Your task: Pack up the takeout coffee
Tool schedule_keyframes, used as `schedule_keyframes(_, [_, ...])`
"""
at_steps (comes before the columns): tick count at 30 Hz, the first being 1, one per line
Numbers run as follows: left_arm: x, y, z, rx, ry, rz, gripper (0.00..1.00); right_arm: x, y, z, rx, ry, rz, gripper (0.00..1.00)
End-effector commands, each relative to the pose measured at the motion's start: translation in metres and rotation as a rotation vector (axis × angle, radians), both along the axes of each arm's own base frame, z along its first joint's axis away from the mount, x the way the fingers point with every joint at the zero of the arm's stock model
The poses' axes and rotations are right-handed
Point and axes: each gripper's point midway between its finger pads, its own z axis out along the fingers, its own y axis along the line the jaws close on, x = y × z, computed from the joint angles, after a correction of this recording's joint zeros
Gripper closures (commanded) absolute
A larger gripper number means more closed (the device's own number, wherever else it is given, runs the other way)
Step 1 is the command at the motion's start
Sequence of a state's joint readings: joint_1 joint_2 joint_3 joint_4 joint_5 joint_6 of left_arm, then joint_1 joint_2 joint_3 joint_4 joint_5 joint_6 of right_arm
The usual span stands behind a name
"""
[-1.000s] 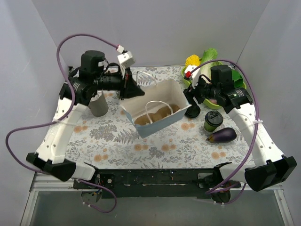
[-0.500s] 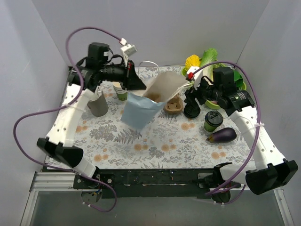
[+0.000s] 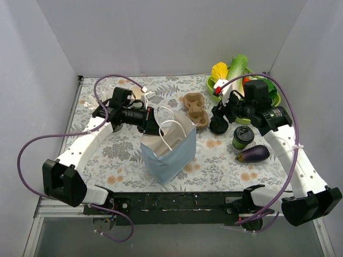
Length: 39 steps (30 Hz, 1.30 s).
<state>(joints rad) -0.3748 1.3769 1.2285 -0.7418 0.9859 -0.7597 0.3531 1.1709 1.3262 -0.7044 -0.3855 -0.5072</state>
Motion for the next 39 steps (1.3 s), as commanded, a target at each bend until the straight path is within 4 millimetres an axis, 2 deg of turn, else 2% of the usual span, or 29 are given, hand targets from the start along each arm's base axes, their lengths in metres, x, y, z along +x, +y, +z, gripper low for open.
schedule_keyframes(1, [-0.004, 0.005, 0.021, -0.032, -0.141, 0.015, 1.0, -0.012, 0.002, 0.023, 0.036, -0.069, 0.043, 0.25])
schedule_keyframes(5, [-0.008, 0.008, 0.023, -0.02, -0.163, 0.029, 1.0, -0.017, 0.009, 0.029, 0.084, -0.062, 0.074, 0.25])
schedule_keyframes(7, [-0.007, 0.011, 0.028, -0.002, -0.211, 0.012, 1.0, -0.019, 0.016, 0.044, 0.108, -0.095, 0.117, 0.26])
schedule_keyframes(9, [-0.004, 0.012, 0.029, 0.013, -0.236, -0.006, 1.0, -0.033, 0.03, 0.054, 0.143, -0.096, 0.241, 0.27])
schedule_keyframes(10, [-0.004, 0.013, 0.029, 0.024, -0.254, -0.022, 1.0, -0.039, 0.035, 0.067, 0.152, -0.12, 0.288, 0.27])
schedule_keyframes(12, [0.002, 0.012, 0.036, 0.029, -0.28, -0.025, 1.0, -0.053, 0.049, 0.07, 0.132, -0.14, 0.422, 0.27])
schedule_keyframes(13, [0.003, 0.012, 0.035, 0.036, -0.272, -0.031, 1.0, -0.065, 0.049, 0.06, 0.106, -0.085, 0.463, 0.27])
schedule_keyframes(14, [0.006, 0.011, 0.04, 0.033, -0.299, -0.037, 1.0, -0.066, 0.054, 0.062, 0.063, -0.136, 0.536, 0.27])
schedule_keyframes(15, [0.008, 0.011, 0.041, 0.036, -0.304, -0.039, 1.0, -0.078, 0.061, 0.058, 0.038, -0.136, 0.604, 0.27])
schedule_keyframes(16, [0.012, 0.01, 0.041, 0.04, -0.304, -0.039, 1.0, -0.091, 0.059, 0.046, 0.0, -0.095, 0.648, 0.27])
schedule_keyframes(21, [0.02, 0.009, 0.046, 0.049, -0.341, -0.045, 1.0, -0.118, 0.072, 0.027, -0.093, -0.142, 0.819, 0.24])
schedule_keyframes(27, [0.022, 0.008, 0.047, 0.045, -0.361, -0.048, 1.0, -0.126, 0.09, 0.0, -0.122, -0.109, 0.877, 0.24])
schedule_keyframes(30, [0.022, 0.009, 0.051, 0.043, -0.385, -0.046, 1.0, -0.131, 0.095, -0.012, -0.134, -0.099, 0.909, 0.27])
schedule_keyframes(33, [0.022, 0.009, 0.061, 0.038, -0.445, -0.035, 1.0, -0.143, 0.095, -0.033, -0.18, -0.113, 0.96, 0.44])
schedule_keyframes(34, [0.023, 0.009, 0.062, 0.044, -0.463, -0.031, 1.0, -0.148, 0.092, -0.05, -0.205, -0.103, 0.97, 0.57])
schedule_keyframes(36, [0.022, 0.008, 0.071, 0.035, -0.512, -0.023, 0.99, -0.155, 0.087, -0.051, -0.243, -0.225, 0.972, 0.64])
schedule_keyframes(37, [0.012, 0.006, 0.078, 0.018, -0.542, -0.038, 0.97, -0.158, 0.085, -0.058, -0.235, -0.326, 0.964, 0.68])
schedule_keyframes(38, [0.001, 0.003, 0.075, -0.004, -0.518, -0.058, 0.95, -0.155, 0.081, -0.063, -0.277, -0.4, 0.955, 0.68])
schedule_keyframes(39, [-0.007, 0.0, 0.075, -0.027, -0.524, -0.077, 0.93, -0.168, 0.083, -0.07, -0.287, -0.457, 1.0, 0.69])
